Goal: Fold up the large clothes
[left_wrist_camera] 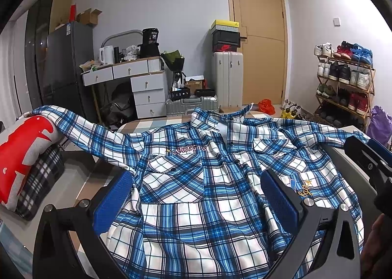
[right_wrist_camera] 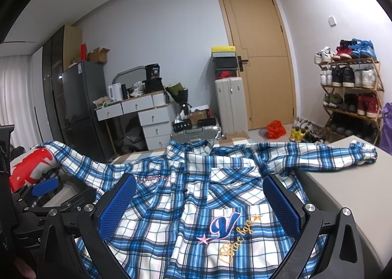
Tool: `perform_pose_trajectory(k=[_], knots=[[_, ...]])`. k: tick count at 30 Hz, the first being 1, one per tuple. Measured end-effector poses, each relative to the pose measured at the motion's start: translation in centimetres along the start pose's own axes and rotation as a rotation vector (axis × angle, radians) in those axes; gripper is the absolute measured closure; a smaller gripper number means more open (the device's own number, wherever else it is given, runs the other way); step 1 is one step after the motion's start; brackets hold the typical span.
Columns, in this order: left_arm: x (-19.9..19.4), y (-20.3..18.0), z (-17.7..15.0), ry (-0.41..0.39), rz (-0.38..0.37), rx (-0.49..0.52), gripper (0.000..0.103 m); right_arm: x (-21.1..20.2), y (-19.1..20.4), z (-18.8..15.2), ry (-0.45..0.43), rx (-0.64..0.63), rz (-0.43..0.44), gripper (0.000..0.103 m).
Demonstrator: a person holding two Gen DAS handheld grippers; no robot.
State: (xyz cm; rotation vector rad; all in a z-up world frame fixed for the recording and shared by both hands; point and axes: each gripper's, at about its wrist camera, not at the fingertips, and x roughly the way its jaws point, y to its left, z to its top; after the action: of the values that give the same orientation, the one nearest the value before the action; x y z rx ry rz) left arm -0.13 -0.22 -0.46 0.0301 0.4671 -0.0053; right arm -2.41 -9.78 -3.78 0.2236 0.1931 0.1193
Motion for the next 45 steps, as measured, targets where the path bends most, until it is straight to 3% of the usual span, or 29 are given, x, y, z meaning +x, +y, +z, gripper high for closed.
perform_pose_trajectory(k=[45], knots=[[0.15, 0.19, -0.11, 0.007, 0.008, 0.001, 0.001, 0.03, -0.07, 0.08, -0.008, 0.000, -0.002, 0.000]])
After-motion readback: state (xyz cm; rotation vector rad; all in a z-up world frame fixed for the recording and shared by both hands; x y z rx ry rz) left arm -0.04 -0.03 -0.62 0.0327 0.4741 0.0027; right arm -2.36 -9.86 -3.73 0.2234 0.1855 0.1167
